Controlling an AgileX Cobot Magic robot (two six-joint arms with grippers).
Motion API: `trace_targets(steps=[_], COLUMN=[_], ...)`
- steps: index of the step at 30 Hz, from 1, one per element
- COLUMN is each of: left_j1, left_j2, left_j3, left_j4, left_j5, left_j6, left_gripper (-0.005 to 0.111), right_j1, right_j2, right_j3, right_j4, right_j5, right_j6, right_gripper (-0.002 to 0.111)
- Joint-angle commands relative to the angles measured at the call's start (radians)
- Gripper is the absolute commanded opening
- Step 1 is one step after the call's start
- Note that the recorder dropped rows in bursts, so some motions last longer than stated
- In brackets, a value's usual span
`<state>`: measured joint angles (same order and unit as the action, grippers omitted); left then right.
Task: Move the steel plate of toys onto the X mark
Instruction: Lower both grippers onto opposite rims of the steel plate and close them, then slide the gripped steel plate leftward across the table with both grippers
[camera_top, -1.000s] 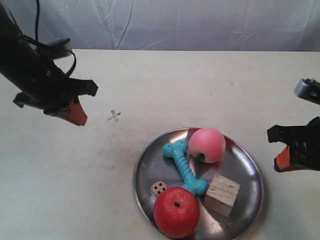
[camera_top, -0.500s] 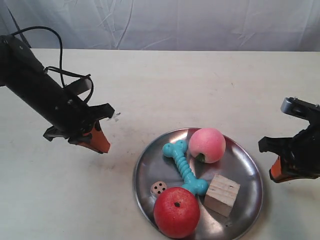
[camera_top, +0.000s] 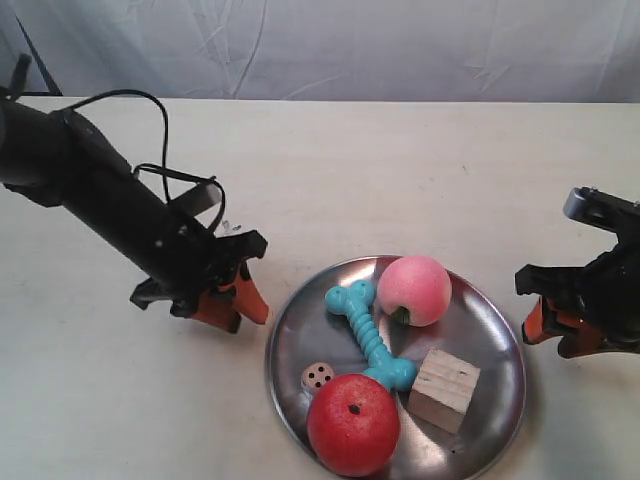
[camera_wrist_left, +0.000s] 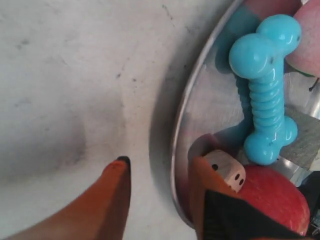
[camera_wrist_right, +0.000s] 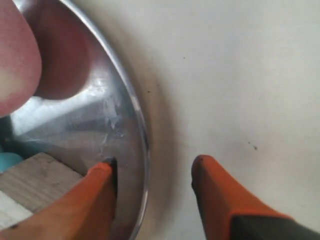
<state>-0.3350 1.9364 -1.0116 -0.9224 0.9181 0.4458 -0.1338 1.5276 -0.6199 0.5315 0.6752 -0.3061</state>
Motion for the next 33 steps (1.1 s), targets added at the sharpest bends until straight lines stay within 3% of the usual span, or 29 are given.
trace_targets(steps=[1, 15, 22, 24, 29, 33], left_j1=[-0.050, -0.098, -0.164, -0.174, -0.178, -0.176], left_j2=[0.030, 0.068, 0.068, 0.068, 0.068, 0.068], left_j3=[0.004, 0.004, 0.004, 0.004, 0.004, 0.004], left_j4=[-0.021, -0.023, -0.036, -0.036, -0.038, -0.034], left_j5=[-0.035, -0.112, -0.146, -0.158, -0.171, -0.175], left_j6=[0.006, -0.028, -0.028, -0.028, -0.020, -0.019], left_gripper=[0.038, 0.034, 0.032, 0.028, 0.006, 0.000], right_j1=[-0.004, -0.004, -0.003, -0.003, 0.032, 0.108], right_j2=[0.006, 0.149, 0.209, 0.217, 0.227, 0.227], right_j3=[-0.004, -0.004, -0.004, -0.004, -0.004, -0.004], right_j4=[0.002, 0.084, 0.138, 0.170, 0.259, 0.288], right_j5=[-0.010, 0.002, 0.016, 0.029, 0.054, 0.027], right_j6=[-0.008, -0.008, -0.020, -0.048, -0.164, -0.179], right_gripper=[0.047, 0.047, 0.046, 0.037, 0.001, -0.001])
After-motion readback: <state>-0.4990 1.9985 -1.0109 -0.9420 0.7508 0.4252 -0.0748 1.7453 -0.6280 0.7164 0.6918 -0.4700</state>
